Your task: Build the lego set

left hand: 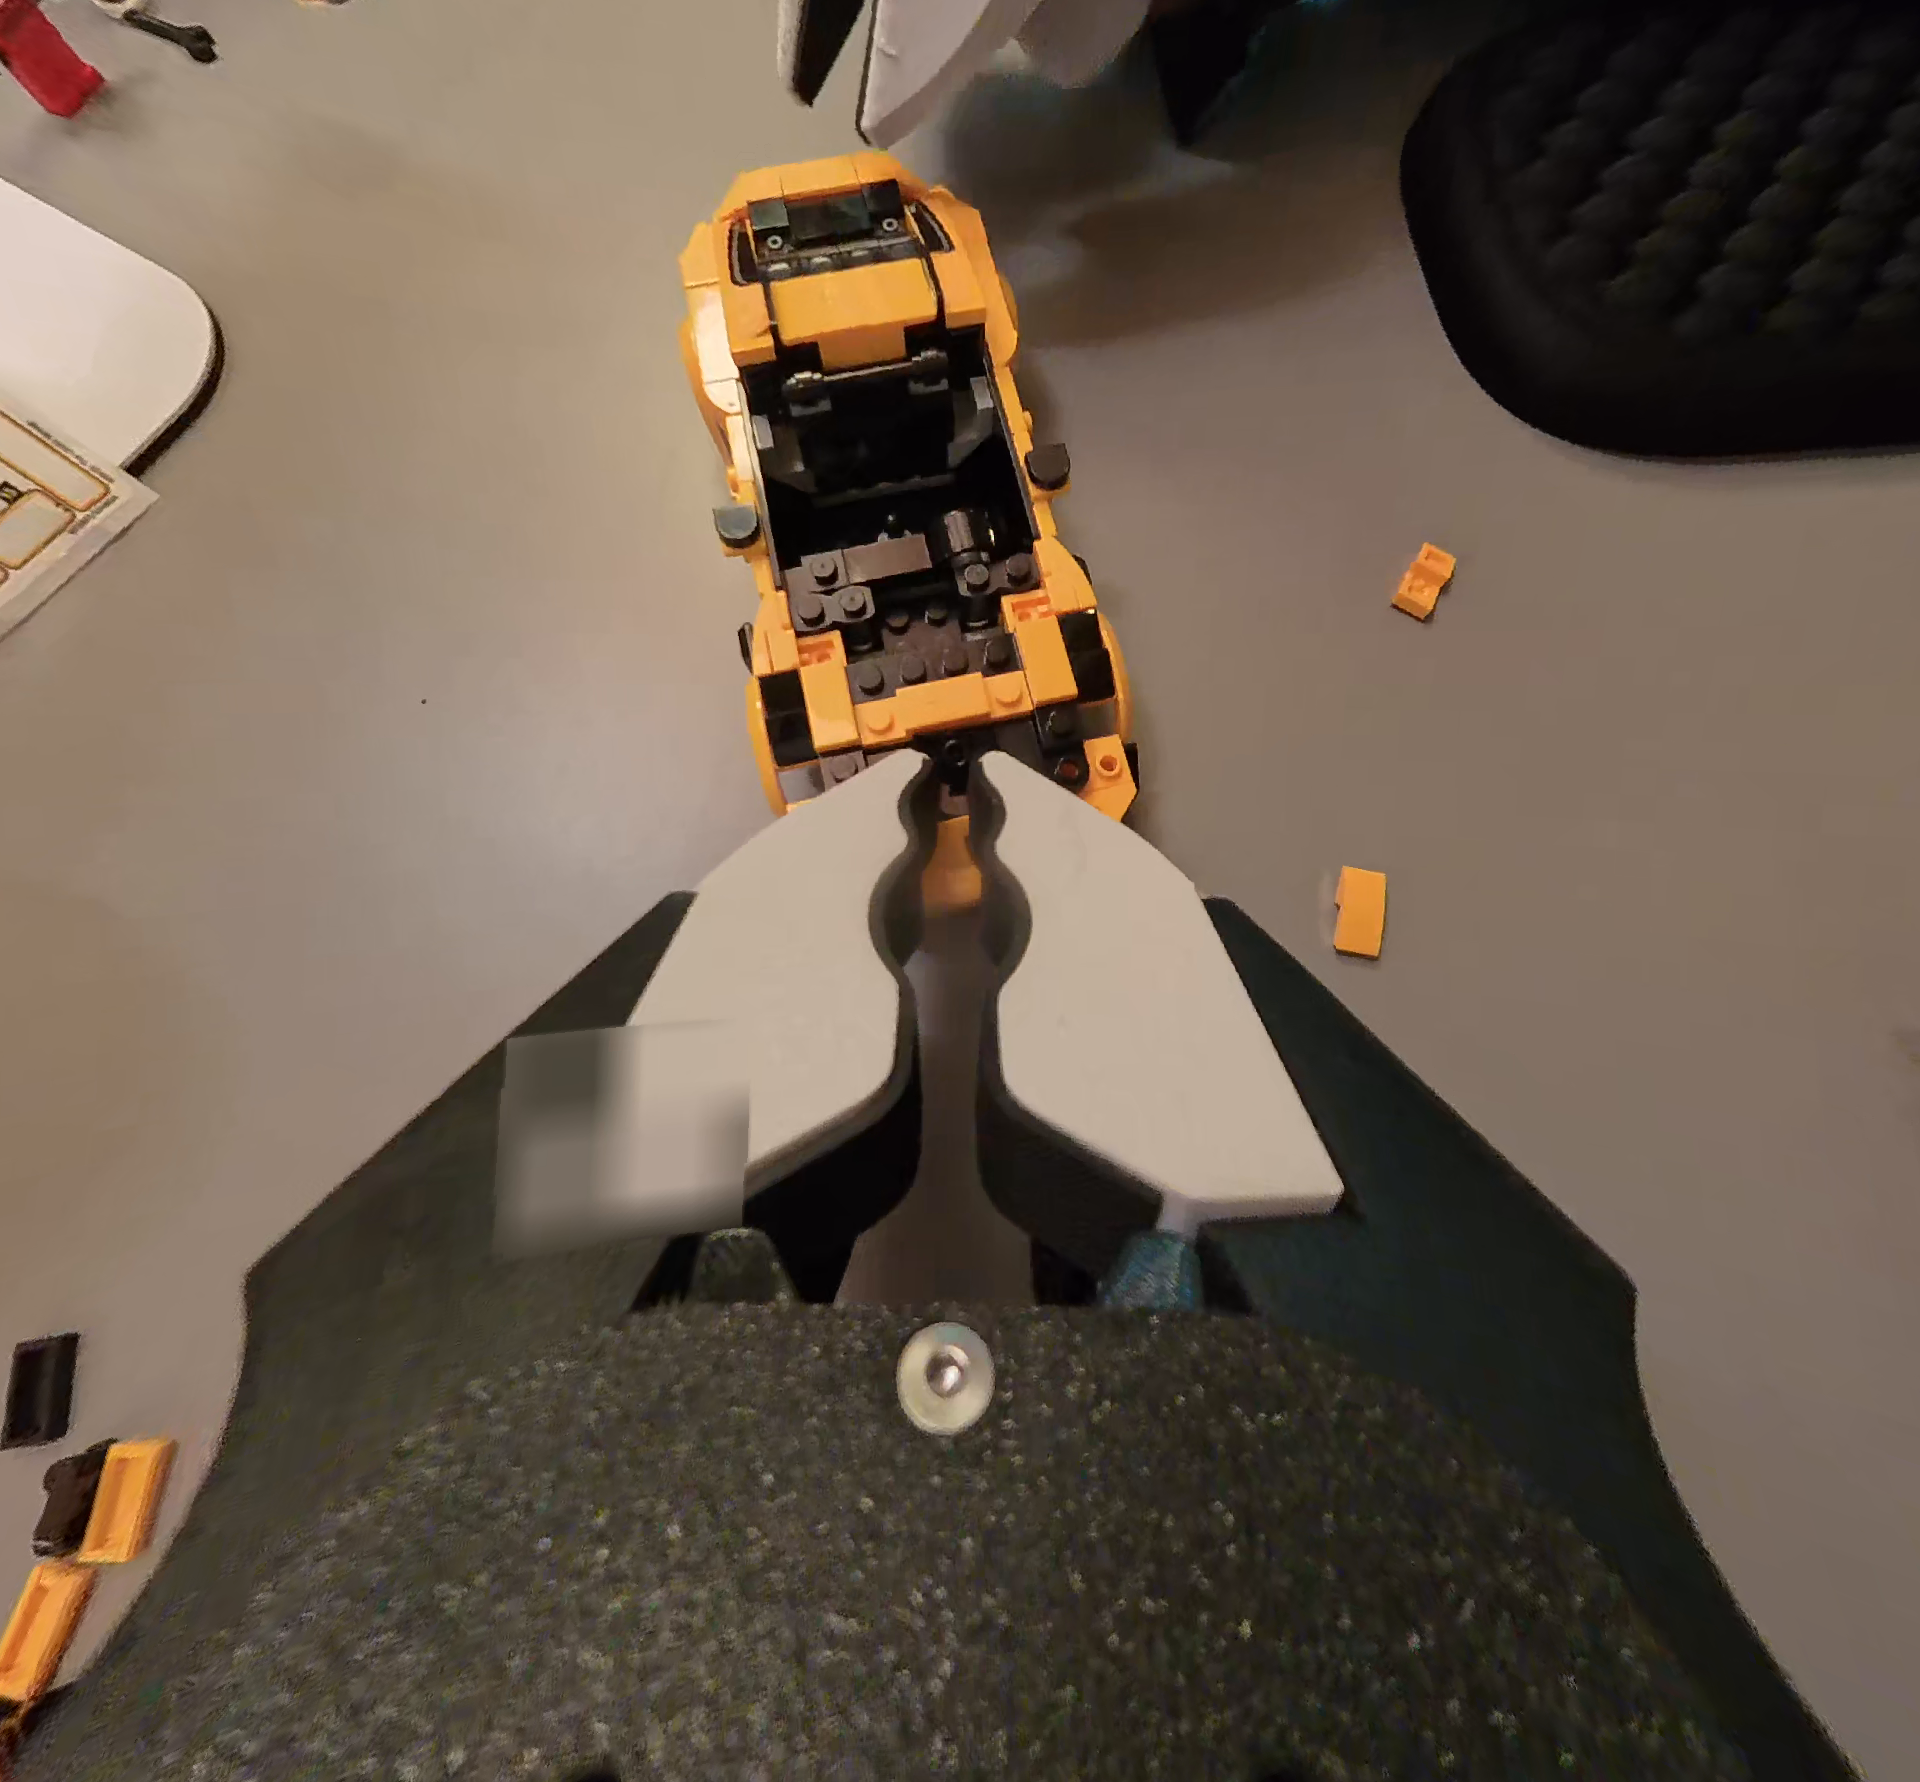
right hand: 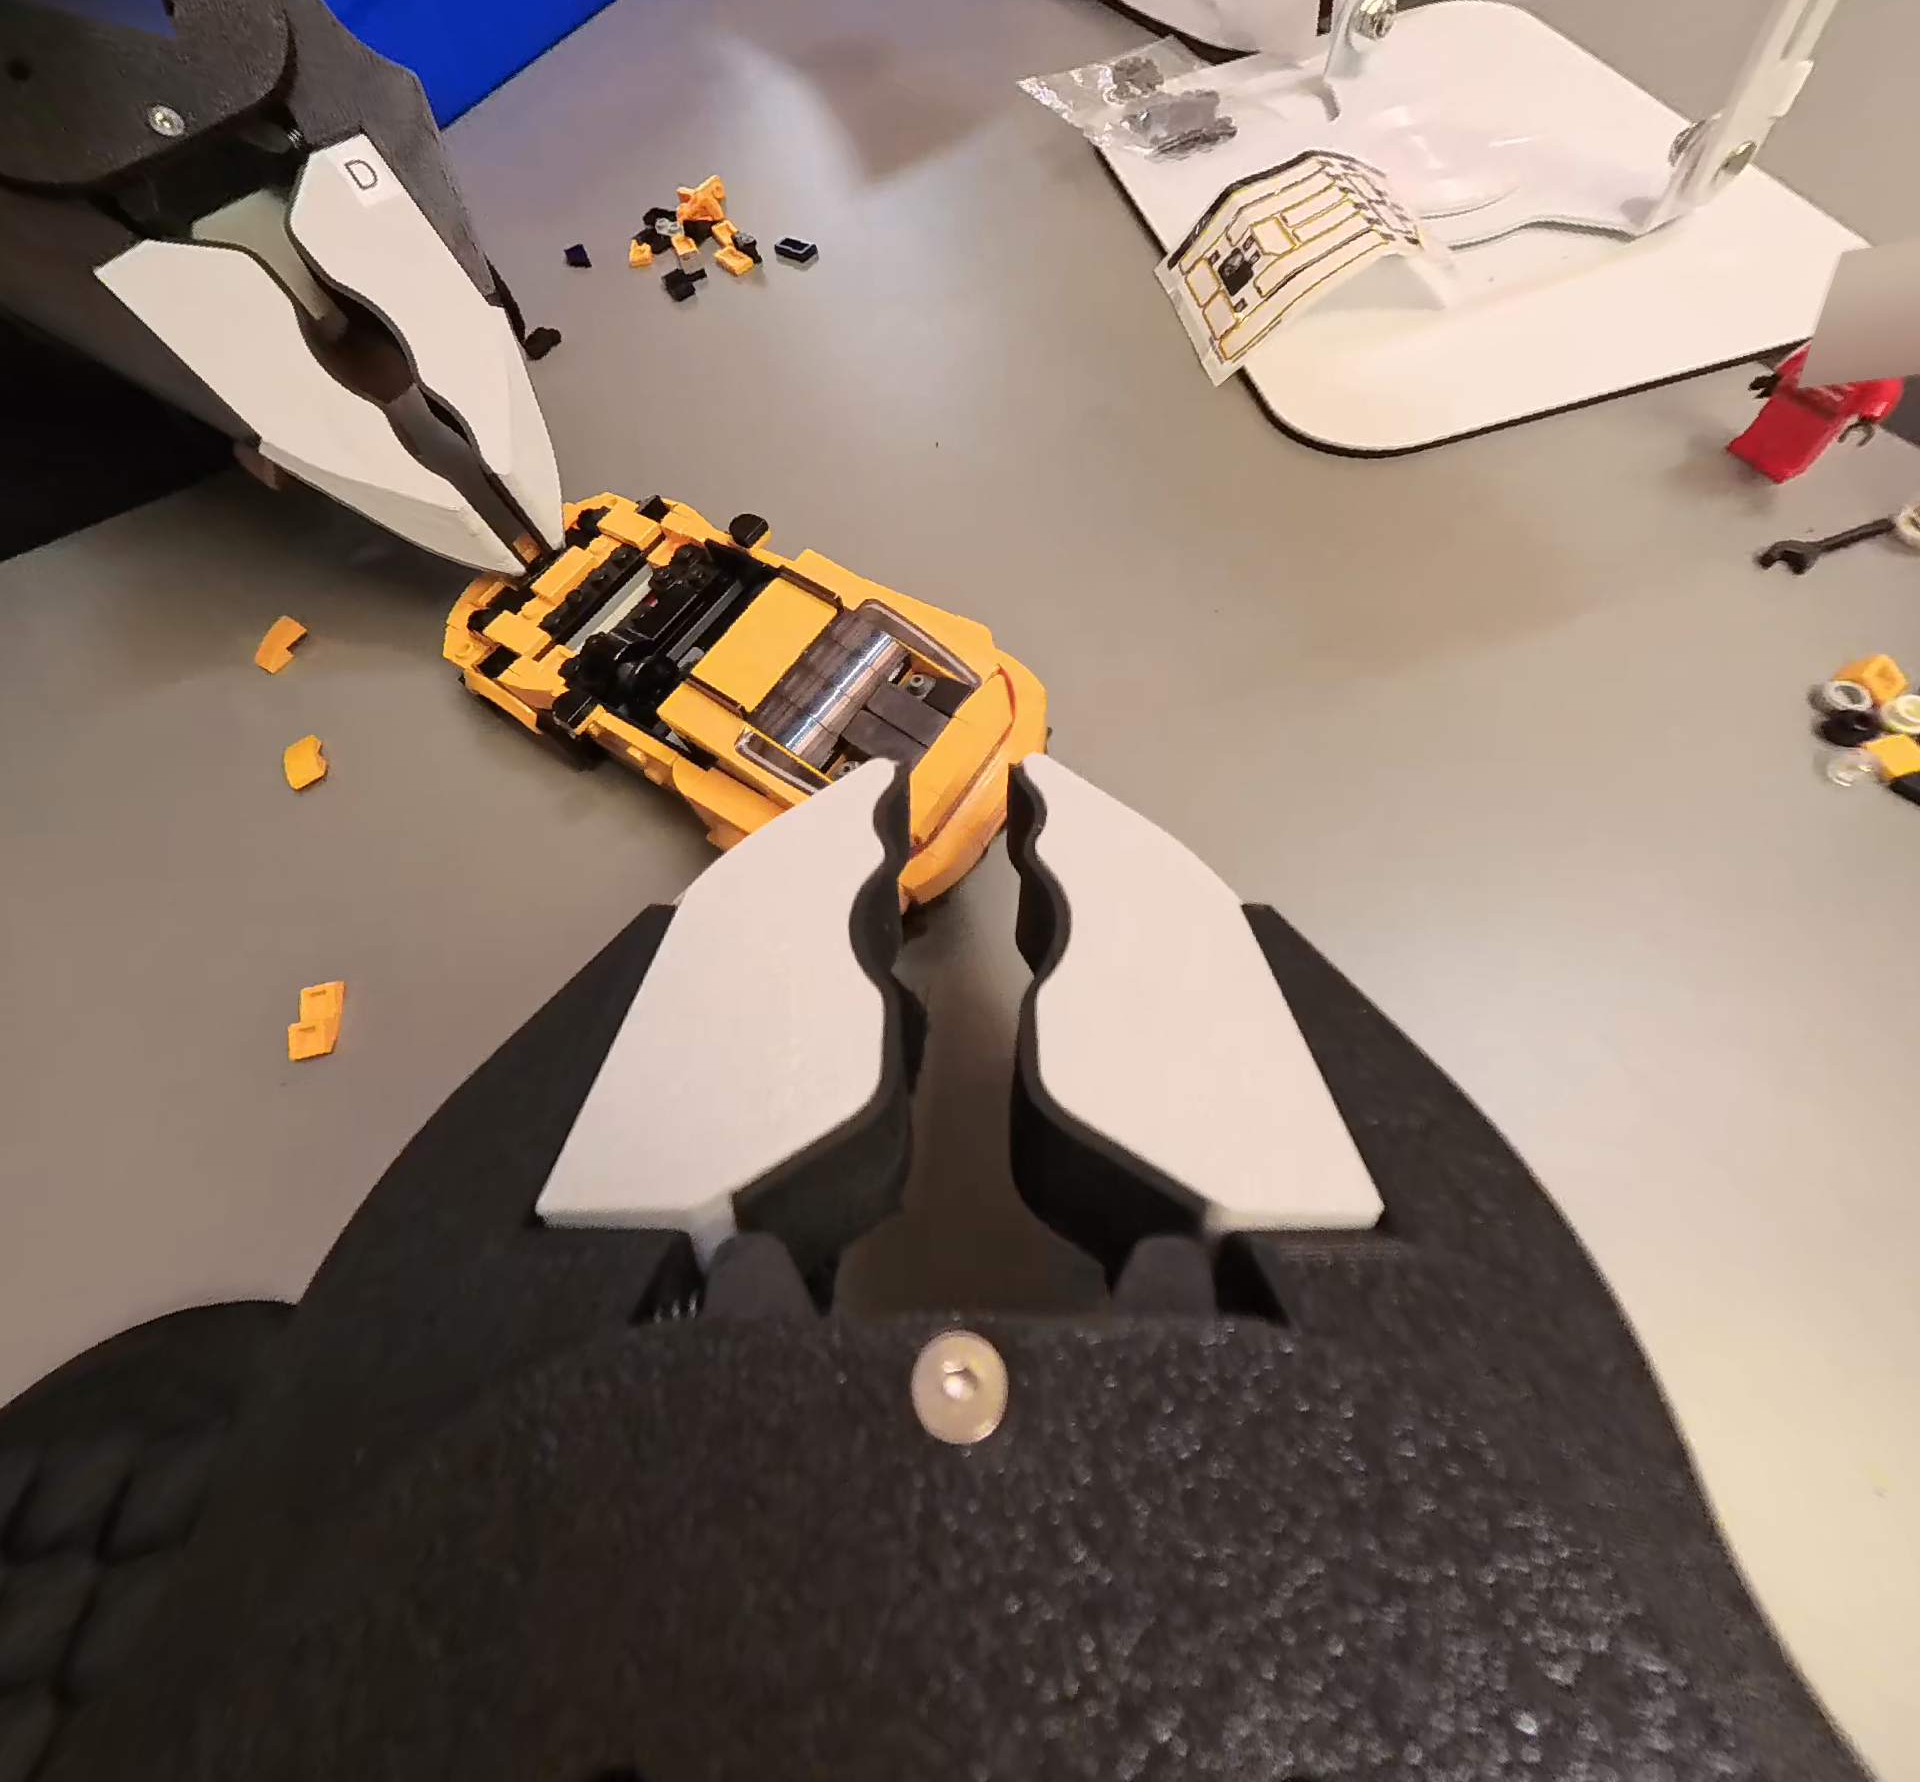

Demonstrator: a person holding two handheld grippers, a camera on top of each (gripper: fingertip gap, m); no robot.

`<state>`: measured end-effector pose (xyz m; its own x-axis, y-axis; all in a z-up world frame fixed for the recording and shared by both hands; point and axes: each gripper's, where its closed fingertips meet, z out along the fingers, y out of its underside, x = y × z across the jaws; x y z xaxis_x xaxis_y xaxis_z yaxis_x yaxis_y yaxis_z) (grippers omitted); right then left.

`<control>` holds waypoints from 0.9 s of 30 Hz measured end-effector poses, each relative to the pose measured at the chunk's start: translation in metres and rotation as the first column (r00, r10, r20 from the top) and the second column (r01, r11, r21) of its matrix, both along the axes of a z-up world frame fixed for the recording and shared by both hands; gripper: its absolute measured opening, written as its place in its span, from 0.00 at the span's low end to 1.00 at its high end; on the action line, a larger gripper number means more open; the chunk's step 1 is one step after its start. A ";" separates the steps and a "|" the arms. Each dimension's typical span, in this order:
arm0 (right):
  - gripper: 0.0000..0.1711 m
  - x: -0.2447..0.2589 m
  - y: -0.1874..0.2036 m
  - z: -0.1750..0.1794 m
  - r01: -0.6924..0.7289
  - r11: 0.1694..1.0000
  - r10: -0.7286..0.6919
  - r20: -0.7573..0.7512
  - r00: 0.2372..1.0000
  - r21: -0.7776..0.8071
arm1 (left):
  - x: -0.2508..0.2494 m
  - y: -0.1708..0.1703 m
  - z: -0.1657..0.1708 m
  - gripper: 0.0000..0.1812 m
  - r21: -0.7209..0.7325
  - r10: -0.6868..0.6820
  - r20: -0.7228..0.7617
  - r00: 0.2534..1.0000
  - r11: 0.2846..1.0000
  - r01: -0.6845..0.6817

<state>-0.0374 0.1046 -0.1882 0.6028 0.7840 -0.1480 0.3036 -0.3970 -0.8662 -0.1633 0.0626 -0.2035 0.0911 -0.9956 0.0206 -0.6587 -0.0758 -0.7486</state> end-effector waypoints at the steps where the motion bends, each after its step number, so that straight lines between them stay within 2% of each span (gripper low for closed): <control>1: 0.10 0.000 0.000 0.000 -0.001 1.000 0.001 -0.001 1.000 -0.001 | 0.000 0.000 0.000 0.02 -0.002 0.001 0.002 1.000 1.000 -0.001; 10: 0.10 -0.004 -0.003 0.001 -0.015 1.000 0.015 -0.003 1.000 0.001 | 0.002 0.000 0.000 0.03 -0.026 0.026 -0.005 1.000 0.999 -0.027; 14: 0.09 -0.007 -0.002 0.015 -0.009 0.998 0.009 0.000 1.000 0.064 | 0.003 0.000 0.000 0.03 -0.033 0.043 0.001 0.999 0.999 -0.043; 20: 0.03 -0.061 -0.038 0.028 -0.251 0.961 0.234 0.145 0.961 0.112 | 0.004 0.001 0.000 0.03 -0.061 0.080 0.016 0.997 0.995 -0.079; 27: 0.00 -0.112 -0.044 0.010 -0.465 0.885 0.427 0.390 0.816 0.003 | 0.004 0.001 0.001 0.03 -0.093 0.123 0.058 0.991 0.989 -0.117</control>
